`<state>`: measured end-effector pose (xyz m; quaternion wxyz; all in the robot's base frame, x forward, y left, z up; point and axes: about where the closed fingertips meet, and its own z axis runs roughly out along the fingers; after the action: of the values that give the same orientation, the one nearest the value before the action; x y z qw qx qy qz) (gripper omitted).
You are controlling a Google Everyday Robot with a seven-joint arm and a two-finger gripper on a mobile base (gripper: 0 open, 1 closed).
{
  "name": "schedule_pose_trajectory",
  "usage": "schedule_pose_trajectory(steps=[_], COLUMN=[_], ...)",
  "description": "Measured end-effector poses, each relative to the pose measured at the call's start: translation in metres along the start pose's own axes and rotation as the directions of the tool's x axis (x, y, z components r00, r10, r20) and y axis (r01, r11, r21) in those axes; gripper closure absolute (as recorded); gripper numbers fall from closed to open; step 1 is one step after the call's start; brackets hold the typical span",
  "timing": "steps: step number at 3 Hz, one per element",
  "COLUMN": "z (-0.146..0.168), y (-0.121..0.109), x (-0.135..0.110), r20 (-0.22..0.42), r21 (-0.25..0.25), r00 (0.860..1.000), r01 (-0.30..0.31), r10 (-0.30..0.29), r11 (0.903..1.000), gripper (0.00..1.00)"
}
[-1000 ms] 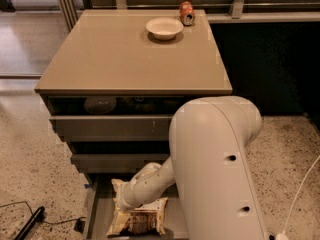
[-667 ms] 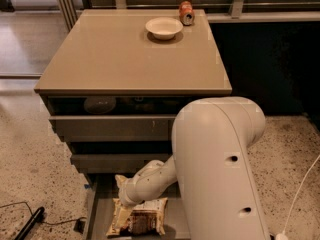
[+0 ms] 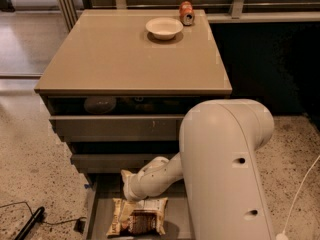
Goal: Pick brown chip bag from bottom drawer and place on counter
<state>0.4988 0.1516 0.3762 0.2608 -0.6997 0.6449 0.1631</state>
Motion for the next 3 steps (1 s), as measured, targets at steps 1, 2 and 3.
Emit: schedule_pose_trajectory(steps=[1,2,3], z=[0.002,-0.008,-0.030], y=[-0.008,-0.021,-0.032], x=[0.028,0.064,0.100], r20=[-0.024,-0.042,-0.055], r21=[0.012,0.045,0.088], r00=[0.998,0.990,0.976], r01=[-0.055,-0.132,-0.204], r10=[0.055,0.134,0.209], r11=[0.9984,0.9903,0.9751], gripper=[0.00,0.00,0.00])
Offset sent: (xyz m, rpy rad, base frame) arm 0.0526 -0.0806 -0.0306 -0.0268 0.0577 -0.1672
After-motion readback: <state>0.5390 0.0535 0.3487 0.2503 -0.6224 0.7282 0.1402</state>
